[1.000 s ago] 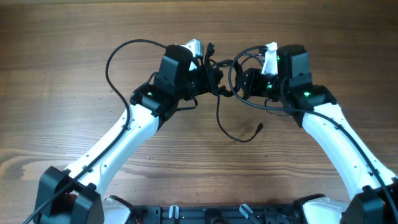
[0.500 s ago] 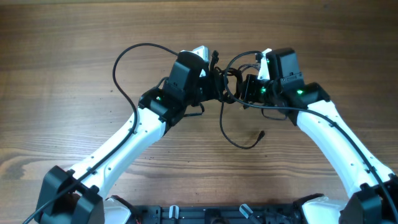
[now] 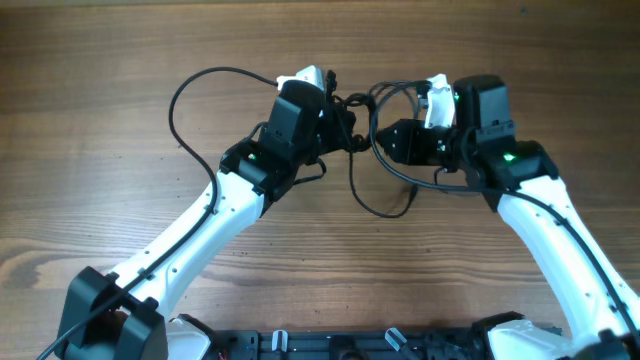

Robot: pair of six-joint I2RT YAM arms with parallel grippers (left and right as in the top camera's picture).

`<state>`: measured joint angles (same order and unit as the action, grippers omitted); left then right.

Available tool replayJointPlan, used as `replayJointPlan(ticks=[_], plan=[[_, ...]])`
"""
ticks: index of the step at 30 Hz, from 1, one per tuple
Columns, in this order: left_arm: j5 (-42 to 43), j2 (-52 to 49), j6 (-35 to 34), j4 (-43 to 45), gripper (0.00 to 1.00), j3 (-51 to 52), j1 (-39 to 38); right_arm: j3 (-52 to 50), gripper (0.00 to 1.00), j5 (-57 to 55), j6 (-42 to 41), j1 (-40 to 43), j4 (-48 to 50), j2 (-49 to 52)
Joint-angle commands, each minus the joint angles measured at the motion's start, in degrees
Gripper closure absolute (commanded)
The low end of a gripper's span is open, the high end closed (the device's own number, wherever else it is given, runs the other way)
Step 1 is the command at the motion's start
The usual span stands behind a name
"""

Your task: Untangle cables

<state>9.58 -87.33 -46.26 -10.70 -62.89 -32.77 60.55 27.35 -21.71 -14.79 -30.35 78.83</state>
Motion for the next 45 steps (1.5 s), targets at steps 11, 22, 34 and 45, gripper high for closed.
replayJointPlan(ticks=[11, 22, 34, 45], plan=[[24.17, -0.11, 10.54, 6.91, 0.96, -0.55, 0.59, 0.72, 0.43, 5.88, -3.52, 12.41, 0.72, 5.33], [44.46, -0.11, 13.29, 8.11, 0.96, -0.55, 4.48, 0.72, 0.36, 26.23, -2.25, 23.65, 7.93, 5.33], [56.02, -0.11, 14.58, 13.11, 0.96, -0.55, 4.68, 0.68, 0.43, 28.81, -5.44, 23.65, 8.17, 5.33], [55.98, -0.11, 16.11, 13.53, 0.96, -0.55, 4.68, 0.17, 0.71, 27.52, -5.49, 18.10, 8.50, 6.54]])
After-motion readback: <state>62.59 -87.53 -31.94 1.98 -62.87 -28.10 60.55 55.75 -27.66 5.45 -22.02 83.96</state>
